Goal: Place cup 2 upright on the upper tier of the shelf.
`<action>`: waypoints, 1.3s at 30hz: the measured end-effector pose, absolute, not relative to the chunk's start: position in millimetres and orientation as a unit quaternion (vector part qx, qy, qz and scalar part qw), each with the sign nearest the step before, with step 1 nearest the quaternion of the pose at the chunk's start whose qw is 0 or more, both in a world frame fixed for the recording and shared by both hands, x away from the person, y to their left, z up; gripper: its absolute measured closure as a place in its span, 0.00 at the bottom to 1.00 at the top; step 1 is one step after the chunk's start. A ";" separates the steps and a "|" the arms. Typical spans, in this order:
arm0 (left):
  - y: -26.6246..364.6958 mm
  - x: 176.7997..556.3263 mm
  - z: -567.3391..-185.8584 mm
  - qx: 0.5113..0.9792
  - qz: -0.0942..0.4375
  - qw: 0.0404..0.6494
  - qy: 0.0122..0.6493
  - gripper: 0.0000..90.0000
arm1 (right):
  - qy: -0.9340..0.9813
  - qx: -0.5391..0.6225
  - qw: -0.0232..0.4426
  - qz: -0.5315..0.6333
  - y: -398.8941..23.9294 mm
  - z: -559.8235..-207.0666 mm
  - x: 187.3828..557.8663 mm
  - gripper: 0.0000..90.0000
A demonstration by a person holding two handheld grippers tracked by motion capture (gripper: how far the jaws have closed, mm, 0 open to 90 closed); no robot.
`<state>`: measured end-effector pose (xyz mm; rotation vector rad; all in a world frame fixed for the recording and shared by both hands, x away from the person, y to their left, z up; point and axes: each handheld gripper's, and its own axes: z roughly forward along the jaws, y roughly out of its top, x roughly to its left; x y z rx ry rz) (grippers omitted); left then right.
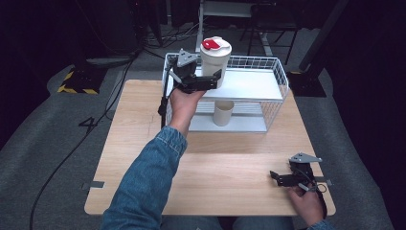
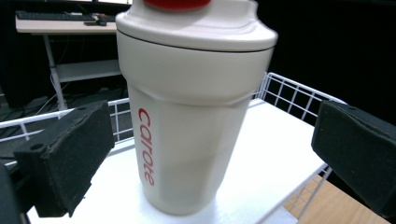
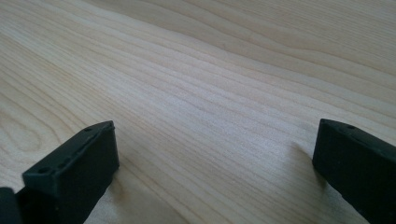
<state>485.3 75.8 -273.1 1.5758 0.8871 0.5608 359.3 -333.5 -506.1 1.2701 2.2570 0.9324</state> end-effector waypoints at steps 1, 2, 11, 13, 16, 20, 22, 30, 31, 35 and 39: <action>77.1 482.3 -272.2 0.675 0.241 0.585 0.378 0.00 | 0.804 0.453 0.193 0.332 -333.5 -506.1 359.3 0.00; 79.1 477.5 -270.9 0.676 0.242 0.586 0.375 0.00 | 0.804 0.453 0.193 0.332 -333.5 -506.0 359.3 0.00; 95.3 440.9 -271.3 0.687 0.250 0.580 0.359 0.00 | 0.805 0.452 0.193 0.333 -333.4 -506.1 359.6 0.00; 100.5 433.0 -272.7 0.688 0.253 0.578 0.359 0.00 | 0.806 0.449 0.192 0.334 -332.9 -506.1 359.9 0.00; 108.9 421.9 -274.7 0.691 0.254 0.574 0.359 0.00 | 0.807 0.448 0.191 0.334 -332.7 -506.1 360.0 0.00; 119.9 407.3 -276.7 0.692 0.252 0.575 0.356 0.00 | 0.807 0.448 0.190 0.334 -332.6 -506.1 360.0 0.00; 124.3 401.0 -277.3 0.695 0.250 0.574 0.354 0.00 | 0.807 0.448 0.190 0.334 -332.6 -506.1 360.0 0.00; 142.9 372.3 -289.0 0.710 0.255 0.558 0.346 0.00 | 0.807 0.448 0.190 0.334 -332.6 -506.1 360.0 0.00; 144.9 369.5 -291.7 0.712 0.254 0.556 0.346 0.00 | 0.807 0.448 0.190 0.334 -332.6 -506.1 360.0 0.00; 152.4 360.4 -304.6 0.718 0.250 0.548 0.348 0.00 | 0.807 0.448 0.190 0.334 -332.6 -506.1 360.0 0.00; 156.4 353.2 -318.9 0.733 0.248 0.531 0.347 0.00 | 0.807 0.448 0.190 0.334 -332.6 -506.1 360.0 0.00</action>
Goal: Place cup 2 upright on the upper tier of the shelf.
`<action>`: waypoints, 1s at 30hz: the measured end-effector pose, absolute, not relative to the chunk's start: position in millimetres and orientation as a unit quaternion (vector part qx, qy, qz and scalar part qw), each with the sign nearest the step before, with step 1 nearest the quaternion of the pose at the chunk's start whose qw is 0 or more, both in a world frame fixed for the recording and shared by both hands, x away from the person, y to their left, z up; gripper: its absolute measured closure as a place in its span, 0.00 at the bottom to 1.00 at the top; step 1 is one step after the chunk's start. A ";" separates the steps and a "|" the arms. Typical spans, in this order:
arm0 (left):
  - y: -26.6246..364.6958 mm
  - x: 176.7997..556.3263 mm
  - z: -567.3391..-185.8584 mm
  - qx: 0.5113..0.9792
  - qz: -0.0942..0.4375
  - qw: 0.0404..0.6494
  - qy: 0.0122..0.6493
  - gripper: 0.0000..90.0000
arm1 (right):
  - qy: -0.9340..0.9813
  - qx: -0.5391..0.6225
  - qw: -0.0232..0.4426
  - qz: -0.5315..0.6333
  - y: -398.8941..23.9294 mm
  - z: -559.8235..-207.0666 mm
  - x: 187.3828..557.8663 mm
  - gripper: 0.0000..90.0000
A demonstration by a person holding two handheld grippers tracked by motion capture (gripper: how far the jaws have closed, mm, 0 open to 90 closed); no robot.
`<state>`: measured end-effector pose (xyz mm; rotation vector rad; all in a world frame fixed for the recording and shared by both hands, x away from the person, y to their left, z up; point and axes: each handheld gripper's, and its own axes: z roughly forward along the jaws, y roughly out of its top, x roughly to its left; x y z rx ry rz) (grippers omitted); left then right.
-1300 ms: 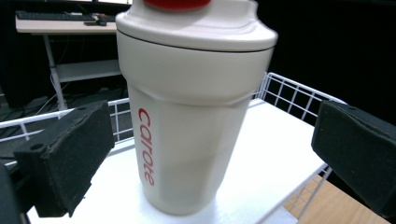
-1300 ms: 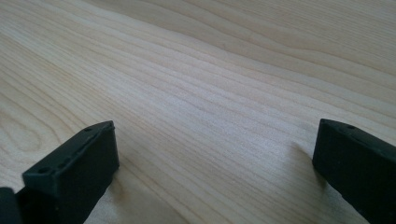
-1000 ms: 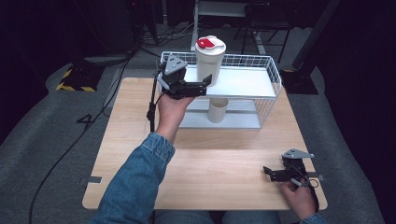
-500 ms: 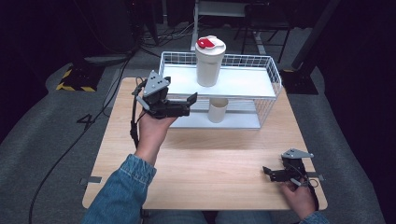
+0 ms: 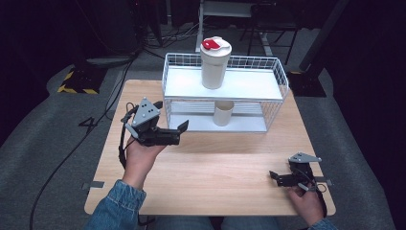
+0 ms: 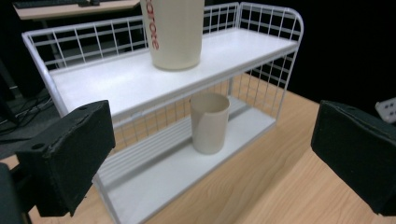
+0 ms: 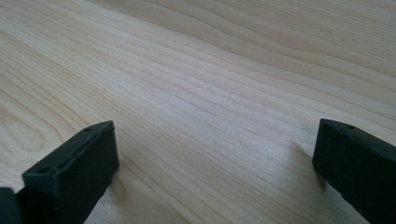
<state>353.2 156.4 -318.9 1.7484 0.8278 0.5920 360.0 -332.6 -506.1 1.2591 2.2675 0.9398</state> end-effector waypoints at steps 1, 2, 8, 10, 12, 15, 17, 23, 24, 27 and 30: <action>156.6 351.3 -322.6 0.737 0.248 0.525 0.346 0.00 | 0.807 0.448 0.190 0.334 -332.6 -506.1 360.0 0.00; 156.7 349.4 -326.4 0.742 0.247 0.519 0.345 0.00 | 0.807 0.448 0.190 0.334 -332.6 -506.1 360.0 0.00; 157.7 340.3 -347.9 0.763 0.235 0.496 0.341 0.01 | 0.807 0.448 0.190 0.334 -332.6 -506.1 360.0 0.00; 158.3 338.3 -354.9 0.769 0.231 0.490 0.339 0.01 | 0.807 0.448 0.190 0.334 -332.6 -506.1 360.0 0.00; 160.1 336.4 -361.9 0.771 0.225 0.488 0.341 0.01 | 0.807 0.448 0.190 0.334 -332.6 -506.1 360.0 0.00; 163.6 334.1 -372.5 0.773 0.210 0.489 0.347 0.02 | 0.807 0.448 0.191 0.334 -332.6 -506.1 360.0 0.00; 165.5 332.7 -379.2 0.775 0.211 0.481 0.352 0.02 | 0.807 0.448 0.190 0.334 -332.6 -506.1 360.0 0.00; 167.2 328.7 -402.8 0.777 0.189 0.473 0.370 0.02 | 0.807 0.448 0.191 0.334 -332.6 -506.1 360.0 0.00; 167.7 328.3 -406.5 0.780 0.188 0.469 0.370 0.02 | 0.807 0.448 0.190 0.334 -332.6 -506.1 360.0 0.00; 170.2 326.0 -416.6 0.785 0.187 0.459 0.373 0.03 | 0.807 0.448 0.190 0.334 -332.6 -506.1 360.0 0.00; 173.2 324.4 -426.8 0.785 0.177 0.453 0.384 0.03 | 0.807 0.448 0.190 0.334 -332.6 -506.1 360.0 0.00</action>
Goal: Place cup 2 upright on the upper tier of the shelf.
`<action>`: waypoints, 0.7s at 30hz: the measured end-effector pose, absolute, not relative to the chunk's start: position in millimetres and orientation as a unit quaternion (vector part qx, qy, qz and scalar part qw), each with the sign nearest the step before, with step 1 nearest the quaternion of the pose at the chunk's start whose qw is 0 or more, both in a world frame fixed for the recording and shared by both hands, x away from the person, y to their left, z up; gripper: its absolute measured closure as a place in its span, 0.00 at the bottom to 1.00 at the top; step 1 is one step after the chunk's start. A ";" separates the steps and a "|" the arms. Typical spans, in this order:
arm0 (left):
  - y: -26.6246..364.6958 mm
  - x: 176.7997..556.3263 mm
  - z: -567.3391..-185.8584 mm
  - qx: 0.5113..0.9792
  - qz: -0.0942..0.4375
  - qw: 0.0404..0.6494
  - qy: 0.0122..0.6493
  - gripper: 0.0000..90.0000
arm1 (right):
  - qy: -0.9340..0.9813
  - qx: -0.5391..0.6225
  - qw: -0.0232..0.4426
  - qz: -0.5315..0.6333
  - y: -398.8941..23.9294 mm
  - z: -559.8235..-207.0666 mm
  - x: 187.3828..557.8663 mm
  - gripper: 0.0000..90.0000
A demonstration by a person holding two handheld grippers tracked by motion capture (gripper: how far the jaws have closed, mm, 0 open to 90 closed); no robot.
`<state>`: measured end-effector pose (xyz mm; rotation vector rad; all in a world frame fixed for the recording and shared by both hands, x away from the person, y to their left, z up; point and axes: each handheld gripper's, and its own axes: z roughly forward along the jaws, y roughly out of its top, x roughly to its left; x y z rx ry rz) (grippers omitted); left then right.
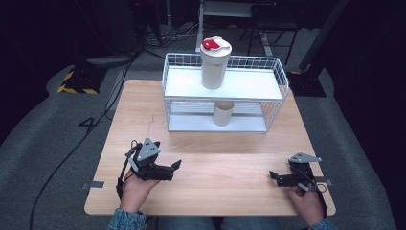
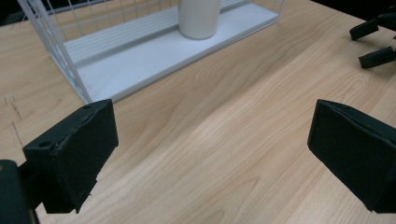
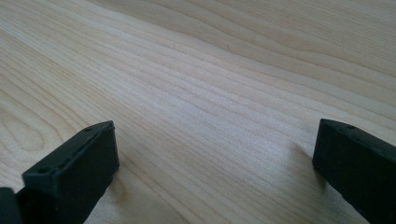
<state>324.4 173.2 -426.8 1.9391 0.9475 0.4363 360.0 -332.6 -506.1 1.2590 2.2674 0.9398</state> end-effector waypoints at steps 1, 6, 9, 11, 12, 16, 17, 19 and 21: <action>173.9 324.4 -430.1 0.787 0.174 0.449 0.385 0.03 | 0.807 0.448 0.190 0.334 -332.6 -506.1 360.0 0.00; 176.5 324.2 -444.7 0.790 0.162 0.437 0.399 0.03 | 0.807 0.448 0.190 0.335 -332.6 -506.1 360.0 0.00; 176.6 324.9 -453.7 0.795 0.156 0.424 0.405 0.03 | 0.807 0.448 0.190 0.334 -332.6 -506.1 360.0 0.00; 176.4 325.2 -458.9 0.798 0.151 0.416 0.409 0.03 | 0.807 0.448 0.190 0.334 -332.6 -506.1 360.0 0.00; 176.9 325.6 -462.7 0.800 0.148 0.412 0.412 0.03 | 0.807 0.448 0.190 0.334 -332.6 -506.1 360.0 0.00; 179.8 328.3 -476.1 0.805 0.131 0.398 0.420 0.03 | 0.807 0.448 0.190 0.334 -332.6 -506.1 360.0 0.00; 179.6 328.9 -478.9 0.807 0.129 0.390 0.425 0.02 | 0.807 0.448 0.190 0.334 -332.6 -506.1 360.0 0.00; 179.1 330.3 -483.7 0.811 0.126 0.376 0.430 0.02 | 0.807 0.448 0.190 0.334 -332.6 -506.1 360.0 0.00; 178.7 331.8 -487.4 0.816 0.125 0.361 0.433 0.02 | 0.807 0.448 0.190 0.334 -332.6 -506.1 360.0 0.00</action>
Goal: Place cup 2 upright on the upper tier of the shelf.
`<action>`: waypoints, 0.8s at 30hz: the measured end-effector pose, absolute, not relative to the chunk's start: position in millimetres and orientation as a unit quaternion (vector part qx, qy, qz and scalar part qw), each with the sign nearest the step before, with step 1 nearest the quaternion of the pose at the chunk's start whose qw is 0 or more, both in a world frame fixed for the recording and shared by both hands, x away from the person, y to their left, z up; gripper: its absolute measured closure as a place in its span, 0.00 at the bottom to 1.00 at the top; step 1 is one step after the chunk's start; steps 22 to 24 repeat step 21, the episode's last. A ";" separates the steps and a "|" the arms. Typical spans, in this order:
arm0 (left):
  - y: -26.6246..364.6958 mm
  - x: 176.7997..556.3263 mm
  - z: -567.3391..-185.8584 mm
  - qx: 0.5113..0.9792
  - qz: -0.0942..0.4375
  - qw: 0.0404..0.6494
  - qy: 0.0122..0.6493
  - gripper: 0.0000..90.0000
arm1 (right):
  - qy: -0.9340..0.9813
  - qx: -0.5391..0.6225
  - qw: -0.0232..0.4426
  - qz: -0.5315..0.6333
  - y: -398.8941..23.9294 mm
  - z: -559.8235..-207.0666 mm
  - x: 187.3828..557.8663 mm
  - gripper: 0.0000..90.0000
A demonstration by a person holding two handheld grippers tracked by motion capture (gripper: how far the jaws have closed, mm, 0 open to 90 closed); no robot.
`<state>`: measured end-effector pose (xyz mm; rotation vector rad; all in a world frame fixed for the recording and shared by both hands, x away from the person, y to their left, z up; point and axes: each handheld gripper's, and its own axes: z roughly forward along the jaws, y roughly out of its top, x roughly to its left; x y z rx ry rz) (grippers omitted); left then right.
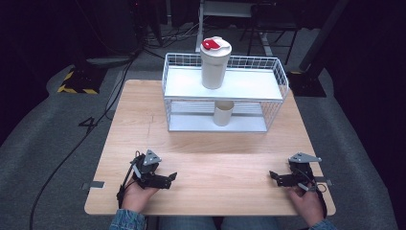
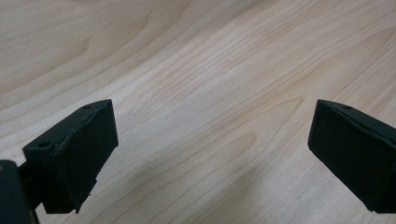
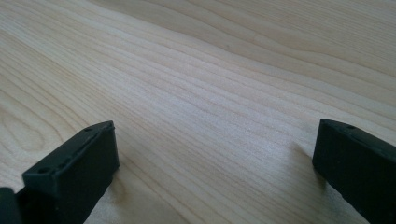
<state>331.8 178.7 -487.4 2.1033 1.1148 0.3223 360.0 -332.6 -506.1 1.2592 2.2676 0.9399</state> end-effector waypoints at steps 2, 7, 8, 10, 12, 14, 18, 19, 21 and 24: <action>178.9 333.6 -491.0 0.820 0.119 0.347 0.440 0.02 | 0.807 0.448 0.190 0.334 -332.6 -506.1 360.0 0.00; 179.5 335.9 -499.2 0.822 0.122 0.322 0.453 0.03 | 0.807 0.448 0.190 0.334 -332.6 -506.1 360.0 0.00; 179.5 336.0 -500.2 0.824 0.129 0.317 0.452 0.03 | 0.807 0.448 0.190 0.334 -332.6 -506.1 360.0 0.00; 178.8 335.2 -501.1 0.824 0.135 0.311 0.453 0.02 | 0.807 0.448 0.190 0.334 -332.6 -506.1 360.0 0.00; 178.8 334.7 -502.1 0.830 0.144 0.303 0.446 0.02 | 0.807 0.448 0.190 0.334 -332.6 -506.1 360.0 0.00; 181.7 335.0 -505.1 0.829 0.153 0.316 0.435 0.00 | 0.807 0.448 0.190 0.334 -332.6 -506.1 360.0 0.00; 186.8 336.9 -505.6 0.827 0.154 0.319 0.437 0.00 | 0.807 0.448 0.190 0.334 -332.6 -506.1 360.0 0.00; 187.4 337.3 -505.8 0.823 0.157 0.319 0.442 0.00 | 0.807 0.448 0.190 0.334 -332.6 -506.1 360.0 0.00; 188.8 337.9 -505.8 0.823 0.155 0.320 0.444 0.01 | 0.806 0.449 0.190 0.335 -332.4 -506.1 360.0 0.00; 188.8 337.9 -505.8 0.823 0.155 0.320 0.444 0.01 | 0.806 0.449 0.190 0.335 -332.4 -506.1 360.0 0.00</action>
